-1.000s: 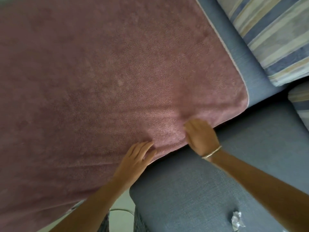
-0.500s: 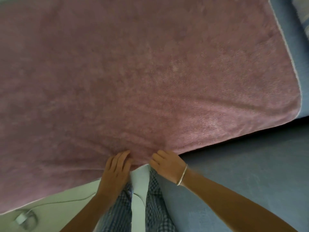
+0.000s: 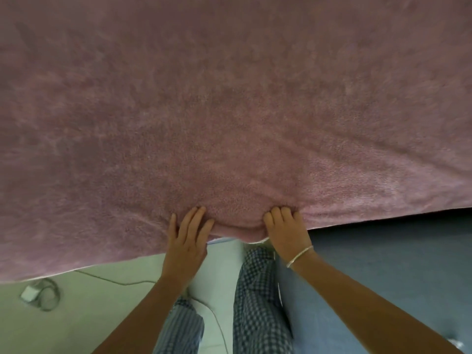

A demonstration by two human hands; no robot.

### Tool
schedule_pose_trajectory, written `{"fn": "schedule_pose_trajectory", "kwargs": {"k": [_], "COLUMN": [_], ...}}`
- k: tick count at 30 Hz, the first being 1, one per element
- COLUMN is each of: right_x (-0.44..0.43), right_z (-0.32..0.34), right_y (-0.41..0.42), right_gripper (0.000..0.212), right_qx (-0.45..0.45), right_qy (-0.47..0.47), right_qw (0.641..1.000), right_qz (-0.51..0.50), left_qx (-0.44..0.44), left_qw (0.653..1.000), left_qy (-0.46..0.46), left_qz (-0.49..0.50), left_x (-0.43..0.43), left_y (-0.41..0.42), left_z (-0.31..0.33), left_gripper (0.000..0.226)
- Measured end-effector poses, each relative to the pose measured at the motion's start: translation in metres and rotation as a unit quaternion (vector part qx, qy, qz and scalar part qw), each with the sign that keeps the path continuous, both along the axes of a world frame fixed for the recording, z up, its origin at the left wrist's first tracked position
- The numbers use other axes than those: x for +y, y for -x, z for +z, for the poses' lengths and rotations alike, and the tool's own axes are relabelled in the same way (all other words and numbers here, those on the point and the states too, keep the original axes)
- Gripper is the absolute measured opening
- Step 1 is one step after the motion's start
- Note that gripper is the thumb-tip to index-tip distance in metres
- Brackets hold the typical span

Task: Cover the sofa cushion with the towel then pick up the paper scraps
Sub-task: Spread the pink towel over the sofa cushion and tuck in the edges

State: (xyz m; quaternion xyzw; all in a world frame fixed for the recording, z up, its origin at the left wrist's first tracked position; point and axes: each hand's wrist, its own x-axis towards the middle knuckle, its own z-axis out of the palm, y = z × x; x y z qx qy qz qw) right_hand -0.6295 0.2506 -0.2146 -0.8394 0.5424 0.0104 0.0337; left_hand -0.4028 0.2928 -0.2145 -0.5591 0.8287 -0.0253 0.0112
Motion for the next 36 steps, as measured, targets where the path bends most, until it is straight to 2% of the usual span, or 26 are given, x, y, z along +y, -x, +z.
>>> {"fn": "schedule_pose_trajectory", "kwargs": {"k": [7, 10, 14, 17, 21, 23, 25, 27, 28, 30, 32, 33, 35, 36], "right_x": [0.024, 0.037, 0.042, 0.032, 0.017, 0.021, 0.030, 0.040, 0.044, 0.047, 0.050, 0.051, 0.049, 0.047], "right_z": [0.008, 0.014, 0.023, 0.024, 0.027, 0.030, 0.030, 0.031, 0.032, 0.035, 0.037, 0.037, 0.035, 0.035], "right_y": [0.000, -0.022, -0.070, -0.100, -0.109, -0.106, -0.101, -0.106, -0.110, -0.129, -0.158, -0.175, -0.209, -0.224], "right_gripper": [0.011, 0.015, 0.042, 0.033, 0.017, 0.014, 0.023, 0.029, 0.029, 0.028, 0.026, 0.025, 0.021, 0.017], "right_qx": [0.025, 0.027, 0.017, 0.003, -0.036, -0.036, 0.004, 0.024, 0.017, -0.013, -0.051, -0.066, -0.088, -0.090], "right_qy": [0.014, 0.003, 0.005, 0.017, -0.005, -0.027, -0.053, -0.073, -0.079, -0.087, -0.089, -0.092, -0.103, -0.107], "right_qw": [1.000, 1.000, 1.000, 1.000, 0.999, 0.999, 0.997, 0.994, 0.994, 0.992, 0.989, 0.987, 0.985, 0.985], "right_qz": [0.009, -0.006, 0.002, -0.004, -0.001, 0.024, 0.053, 0.076, 0.080, 0.089, 0.107, 0.112, 0.110, 0.106], "left_qx": [0.063, 0.112, 0.168, 0.158, 0.176, 0.168, 0.155, 0.208, 0.271, 0.376, 0.433, 0.451, 0.496, 0.506], "left_qw": [0.998, 0.994, 0.985, 0.986, 0.984, 0.985, 0.985, 0.968, 0.940, 0.850, 0.720, 0.641, 0.482, 0.428], "left_qy": [0.009, 0.017, 0.044, 0.053, 0.011, -0.030, -0.076, -0.130, -0.166, -0.194, -0.157, -0.127, -0.081, -0.071], "left_qz": [-0.014, -0.004, -0.007, -0.015, 0.001, -0.006, -0.010, 0.054, 0.121, 0.314, 0.519, 0.608, 0.718, 0.745], "left_x": [0.000, -0.005, -0.006, -0.004, 0.003, 0.007, 0.012, 0.020, 0.024, 0.028, 0.031, 0.032, 0.033, 0.034], "left_y": [-0.007, -0.011, -0.028, -0.047, -0.059, -0.060, -0.066, -0.084, -0.090, -0.106, -0.128, -0.143, -0.170, -0.179], "left_z": [-0.004, 0.001, 0.008, 0.011, 0.022, 0.028, 0.026, 0.023, 0.025, 0.039, 0.041, 0.039, 0.030, 0.027], "left_gripper": [0.045, 0.035, 0.024, 0.017, 0.003, 0.006, 0.008, 0.007, 0.012, 0.025, 0.019, 0.016, 0.019, 0.017]}}
